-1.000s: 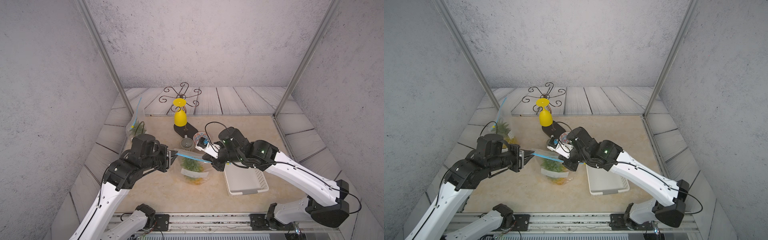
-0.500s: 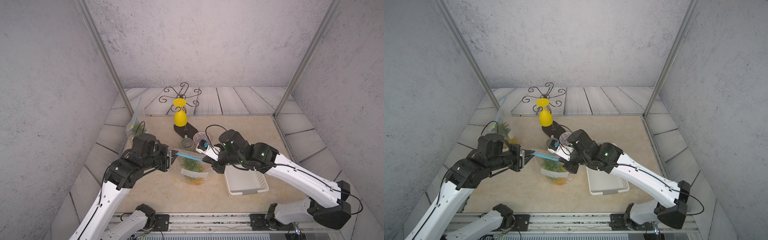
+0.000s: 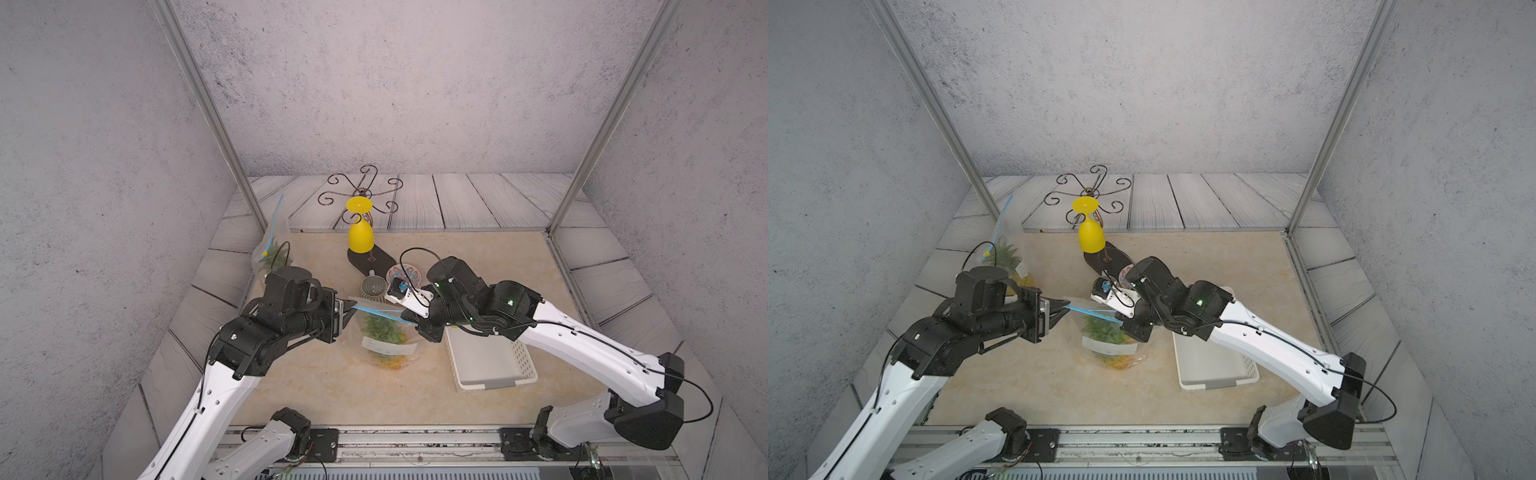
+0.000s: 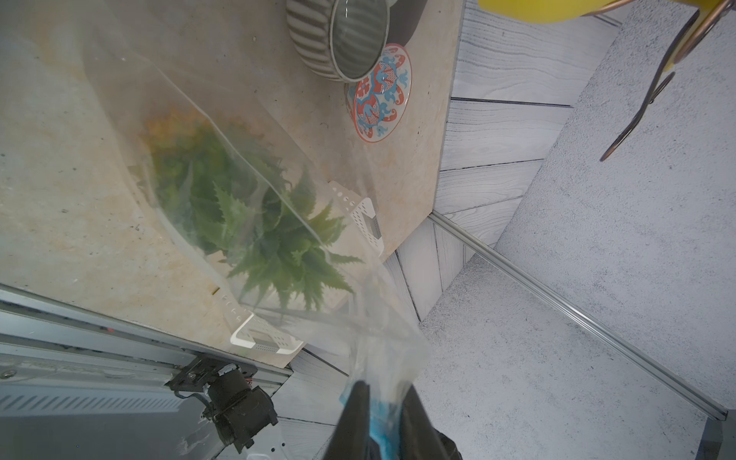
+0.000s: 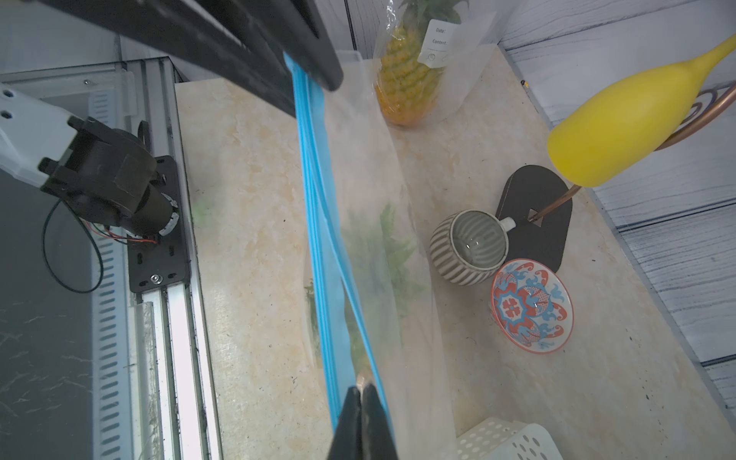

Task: Open the zip-top bag and take out the pineapple
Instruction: Pick up the pineapple from the zipper food storage bag.

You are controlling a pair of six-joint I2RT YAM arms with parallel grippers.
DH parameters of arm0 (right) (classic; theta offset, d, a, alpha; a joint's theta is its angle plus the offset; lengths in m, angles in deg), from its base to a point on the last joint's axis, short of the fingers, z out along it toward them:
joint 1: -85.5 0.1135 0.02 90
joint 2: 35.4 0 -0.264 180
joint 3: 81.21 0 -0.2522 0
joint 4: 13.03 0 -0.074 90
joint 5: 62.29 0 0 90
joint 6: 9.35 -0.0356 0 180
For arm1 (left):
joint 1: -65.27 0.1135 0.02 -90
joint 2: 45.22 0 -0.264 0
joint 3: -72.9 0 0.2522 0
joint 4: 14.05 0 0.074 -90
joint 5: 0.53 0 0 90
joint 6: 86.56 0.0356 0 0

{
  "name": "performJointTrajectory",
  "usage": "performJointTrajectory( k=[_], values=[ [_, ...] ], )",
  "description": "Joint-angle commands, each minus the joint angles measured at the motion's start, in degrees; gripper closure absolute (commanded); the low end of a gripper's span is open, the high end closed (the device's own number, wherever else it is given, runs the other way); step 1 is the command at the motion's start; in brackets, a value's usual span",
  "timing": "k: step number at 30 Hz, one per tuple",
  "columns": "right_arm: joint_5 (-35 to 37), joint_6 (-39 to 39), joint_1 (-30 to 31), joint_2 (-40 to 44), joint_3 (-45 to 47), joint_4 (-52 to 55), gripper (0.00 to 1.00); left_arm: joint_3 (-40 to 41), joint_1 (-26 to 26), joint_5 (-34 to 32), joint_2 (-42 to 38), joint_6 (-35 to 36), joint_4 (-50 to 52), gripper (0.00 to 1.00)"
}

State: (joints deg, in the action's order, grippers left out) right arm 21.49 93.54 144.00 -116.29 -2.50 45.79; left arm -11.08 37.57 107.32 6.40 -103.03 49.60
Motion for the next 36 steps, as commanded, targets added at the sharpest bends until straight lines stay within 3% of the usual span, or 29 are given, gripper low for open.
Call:
performJointTrajectory(
  k=[1,6,15,19,21,25,28,32,36],
  values=[
    [2.93,1.71,-0.18,-1.25,-0.4,0.32,1.0,-0.72,0.55,0.5,0.41,1.0,-0.68,0.82],
    [5.25,5.03,-0.37,-3.01,-0.91,-0.63,0.99,-1.07,0.55,0.71,0.69,1.1,-0.48,0.77],
    [-0.52,9.65,-2.61,-8.52,-5.23,0.43,0.71,-1.81,0.55,-1.0,-0.02,2.15,1.83,0.62],
    [-1.49,10.43,-3.52,-10.21,-7.36,0.41,0.66,-1.64,0.55,-2.03,-0.7,3.0,3.23,0.57],
    [-1.36,10.16,-3.57,-10.25,-8.04,-0.12,0.68,-1.68,0.55,-3.09,-0.81,3.63,3.89,0.55],
    [1.33,10.89,-3.65,-11.3,-8.48,-0.29,0.86,-3.22,0.55,-6.06,-0.74,5.67,5.23,0.51],
    [3.74,12.34,-3.59,-11.96,-7.77,-1.05,0.92,-6.41,0.63,-9.14,0.34,8.57,7.52,0.47],
    [0.33,12.71,-3.69,-12.37,-7.92,-0.8,0.97,-8.49,0.66,-13.24,1.71,11.6,8.44,0.4],
    [-5.12,10.94,-3.74,-12.3,-8.01,-0.76,0.92,-8.42,1.02,-13.9,3.64,11.84,6.83,0.38]
  ],
)
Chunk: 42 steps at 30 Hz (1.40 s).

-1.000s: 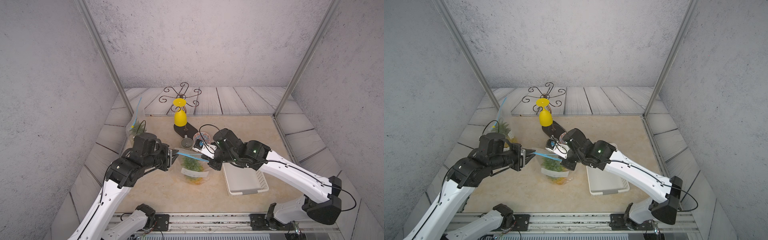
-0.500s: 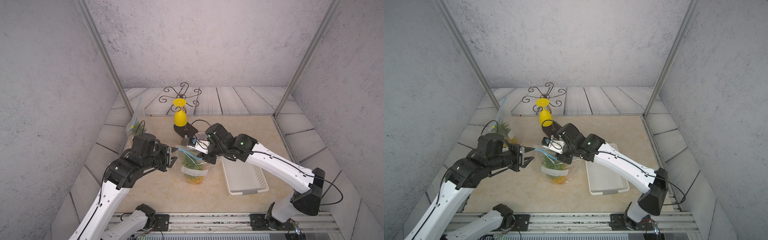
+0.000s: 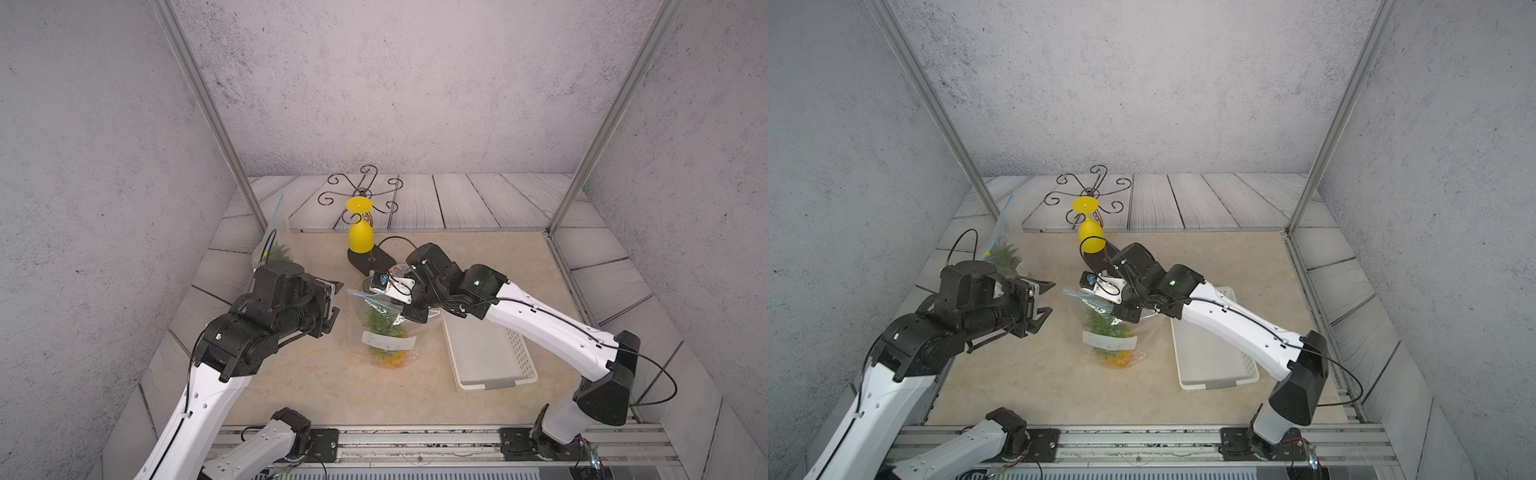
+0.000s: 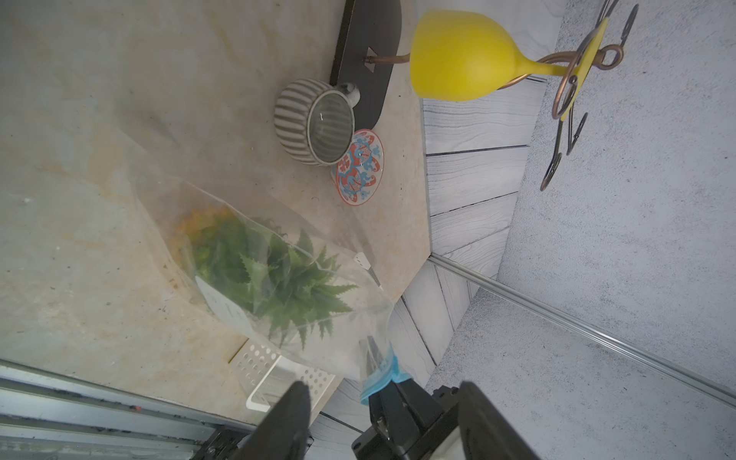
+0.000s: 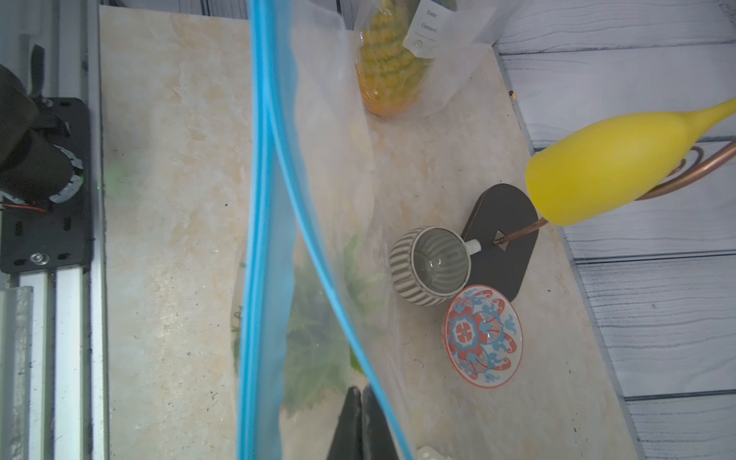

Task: Open the zip-top bag and take out the pineapple
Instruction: Pick up the pineapple from the zipper food storage bag.

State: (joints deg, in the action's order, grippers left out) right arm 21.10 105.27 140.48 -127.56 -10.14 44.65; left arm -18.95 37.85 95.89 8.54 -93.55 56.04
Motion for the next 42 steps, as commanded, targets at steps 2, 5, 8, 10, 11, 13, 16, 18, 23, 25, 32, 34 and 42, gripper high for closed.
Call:
performJointTrajectory(
  k=[2,5,8,10,11,13,16,18,23,25,32,34,42],
  values=[
    [-7.62,-1.73,-0.17,-1.2,-0.75,0.79,0.87,-0.44,1.0,-1.15,3.05,1.91,-0.68,0.4],
    [-9.71,-2.53,-0.14,-2.19,-2.03,2.61,0.78,-0.9,1.55,0.52,5.58,2.5,-1.55,0.46],
    [-9.31,-2.96,-0.16,-3.31,-2.48,3.49,0.69,-0.45,1.75,1.56,6.49,2.13,-2.58,0.55],
    [-8.28,-3.42,-0.2,-3.51,-1.89,2.65,0.63,0.07,1.76,2.23,6.47,2.06,-2.99,0.61],
    [-7.96,-3.52,-0.19,-3.64,-1.75,2.2,0.6,0.25,1.74,2.5,6.44,1.91,-2.9,0.63],
    [-7.11,-3.99,-0.21,-4.43,-2.18,1.78,0.54,0.79,1.76,3.08,6.04,1.81,-2.56,0.66],
    [-6.89,-4.36,-0.15,-6.18,-3.71,2.67,0.47,1.59,1.76,3.51,5.25,1.49,-2.74,0.71],
    [-6.91,-5.58,-0.16,-7.1,-4.46,2.92,0.45,2.09,1.76,3.73,4.84,1.13,-2.78,0.71],
    [-9.02,-7.99,-0.15,-8.23,-3.96,2.85,0.38,3.09,1.76,3.78,3.61,0.75,-2.46,0.71],
    [-10.21,-9.41,-0.17,-8.55,-3.88,3.28,0.34,3.79,1.76,3.31,2.79,0.72,-2.07,0.7],
    [-14.08,-15.25,0.12,-7.33,-1.86,1.29,0.24,4.44,1.89,1.94,1.25,2.04,0.04,0.65],
    [-14.31,-16.06,0.3,-7.25,-1.39,1.18,0.21,5.35,1.86,1.76,0.88,2.57,0.57,0.64],
    [-13.34,-18.34,1.56,-6.08,-0.34,0.08,0.12,14.5,2.63,0.59,-2.95,1.62,-1.56,0.65]
  ],
)
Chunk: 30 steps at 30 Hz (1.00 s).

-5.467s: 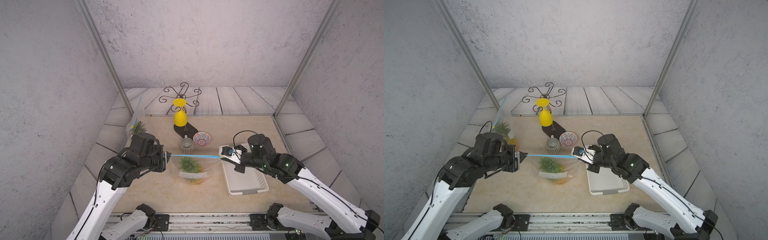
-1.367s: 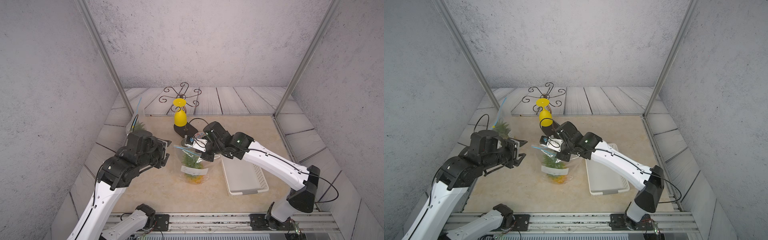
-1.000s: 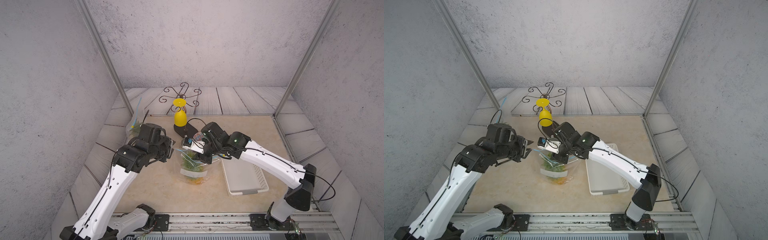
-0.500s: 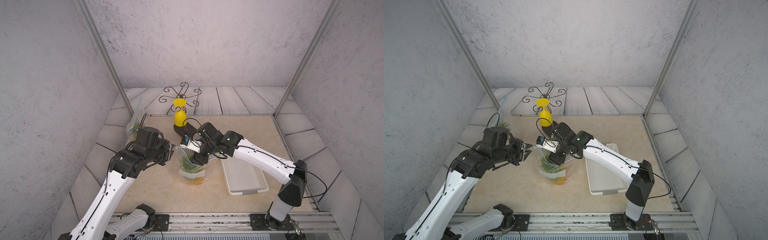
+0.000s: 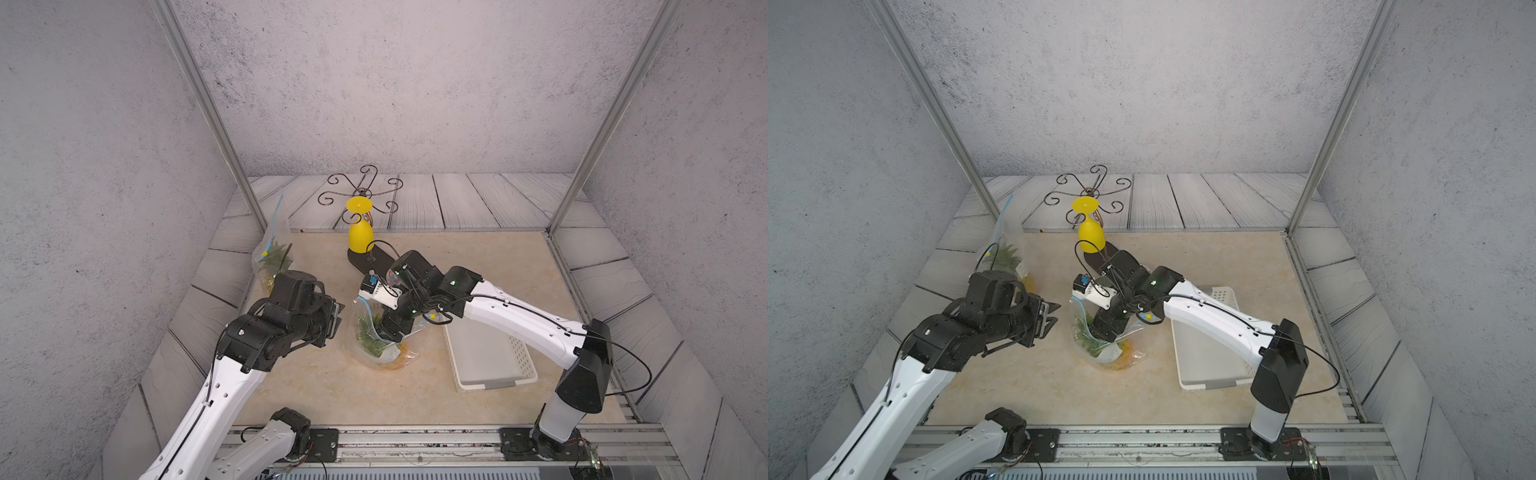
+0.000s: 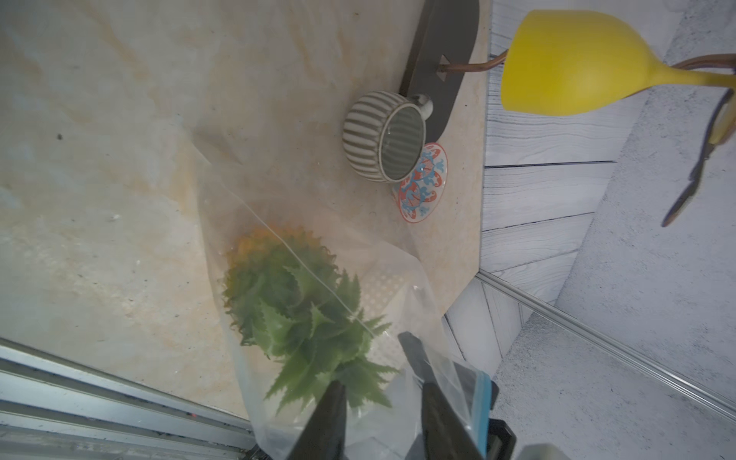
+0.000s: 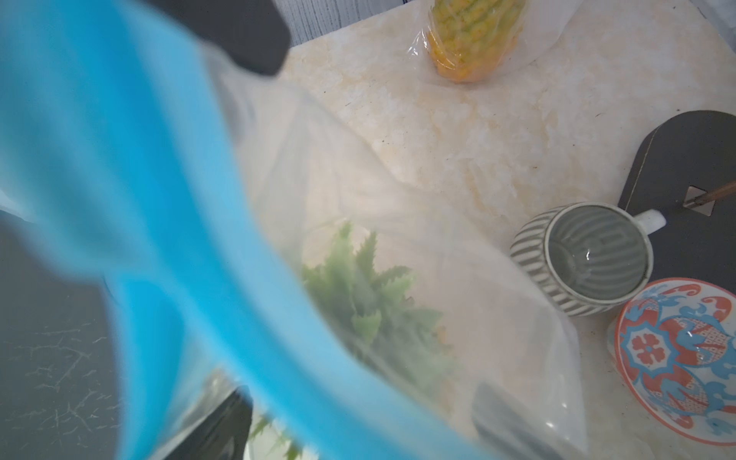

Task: Open the zip-top bag and take out the pineapple
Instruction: Pick up the pineapple from the zipper food storage bag.

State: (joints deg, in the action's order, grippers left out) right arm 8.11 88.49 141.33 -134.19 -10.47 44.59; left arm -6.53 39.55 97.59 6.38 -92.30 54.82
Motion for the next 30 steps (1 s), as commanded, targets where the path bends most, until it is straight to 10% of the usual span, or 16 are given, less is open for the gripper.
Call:
performJointTrajectory(
  k=[1,17,30],
  values=[
    [0.42,-1.48,1.0,0.12,-0.16,0.32,0.11,2.59,1.1,-0.86,-0.79,0.37,-0.65,0.65],
    [-0.99,-4.04,1.82,-0.67,0.14,-2.7,0.05,18.34,0.93,12.49,-1.14,-7.03,-20.61,0.99],
    [7.38,-1.96,1.79,-5.58,-0.78,-1.96,0.1,20.22,-0.04,13.96,-2.18,-8.94,-23.22,1.0]
  ],
)
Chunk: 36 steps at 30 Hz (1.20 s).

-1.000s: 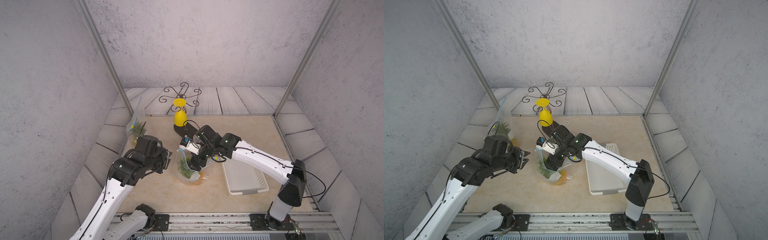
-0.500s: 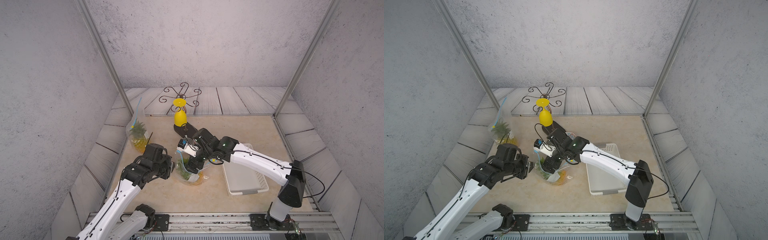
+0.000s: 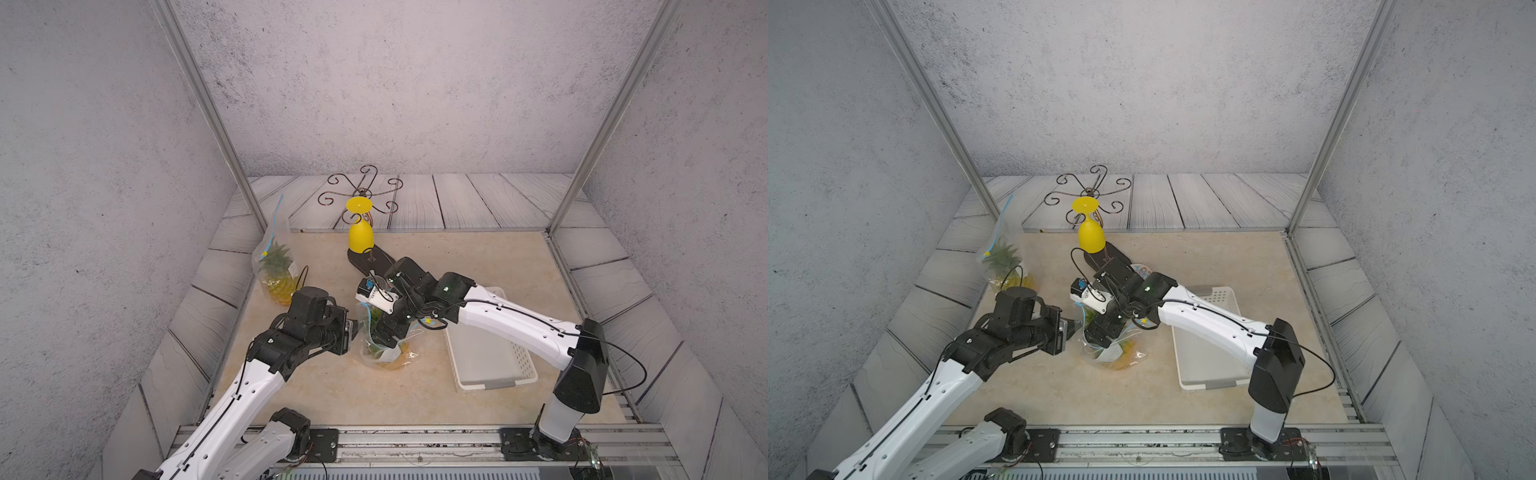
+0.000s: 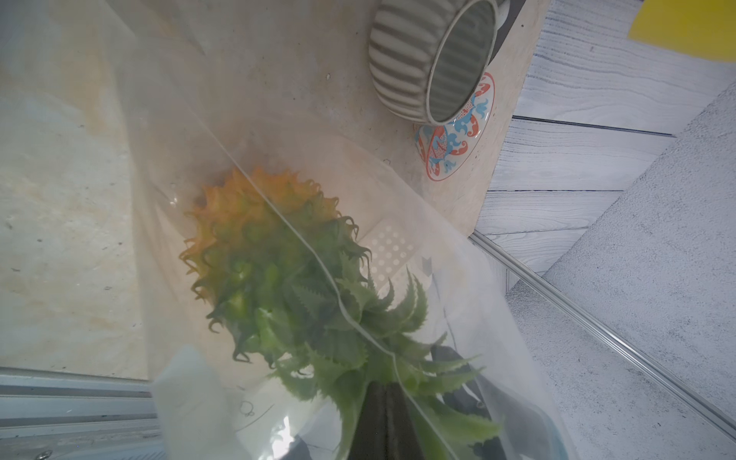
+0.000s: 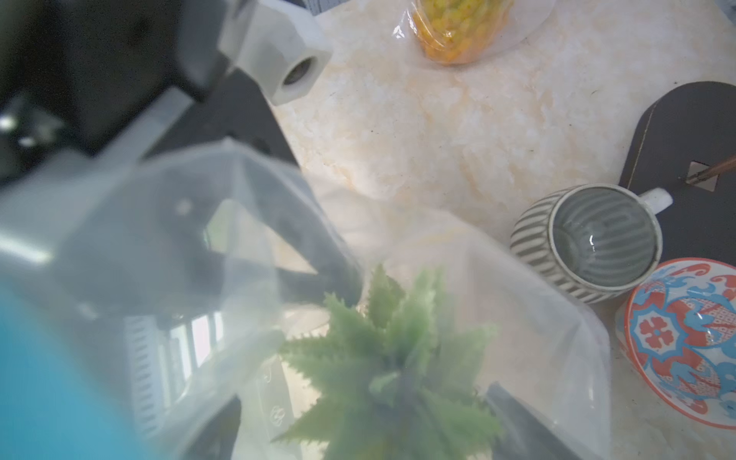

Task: Open the zip-top bag and take out the pineapple
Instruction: Pick up the pineapple from the zipper food storage bag.

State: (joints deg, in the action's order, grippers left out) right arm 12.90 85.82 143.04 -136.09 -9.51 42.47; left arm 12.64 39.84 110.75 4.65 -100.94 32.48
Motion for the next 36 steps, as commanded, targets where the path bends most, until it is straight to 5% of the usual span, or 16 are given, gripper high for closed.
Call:
performJointTrajectory(
  k=[1,8,14,18,24,36],
  values=[
    [2.59,0.72,0.12,-4.38,-2.4,0.35,0.12,1.17,-0.32,0.71,-0.47,-0.22,-0.8,1.0],
    [2.25,0.17,0.12,-5.73,-0.85,1.62,0.23,0.56,-0.32,-1.27,-1.92,0.73,1.34,1.0],
    [2.28,0.03,0.12,-1.83,0.76,1.11,0.65,-2.48,-0.32,-4.89,-3.35,3.73,7.77,0.99],
    [1.98,-1.01,0.06,3.19,1.36,-0.16,0.89,-5.43,-0.23,-9.39,-3.73,7.47,13.77,0.75],
    [1.92,-2.92,-0.39,8.73,1.13,-1.12,0.99,-6.87,-0.1,-15.11,-3.42,3.61,24.96,0.47],
    [-0.2,-6.22,-2.95,12.35,-3.83,-2.06,1.0,3.5,0.03,-10.33,0.01,-15.75,8.02,0.26]
  ],
)
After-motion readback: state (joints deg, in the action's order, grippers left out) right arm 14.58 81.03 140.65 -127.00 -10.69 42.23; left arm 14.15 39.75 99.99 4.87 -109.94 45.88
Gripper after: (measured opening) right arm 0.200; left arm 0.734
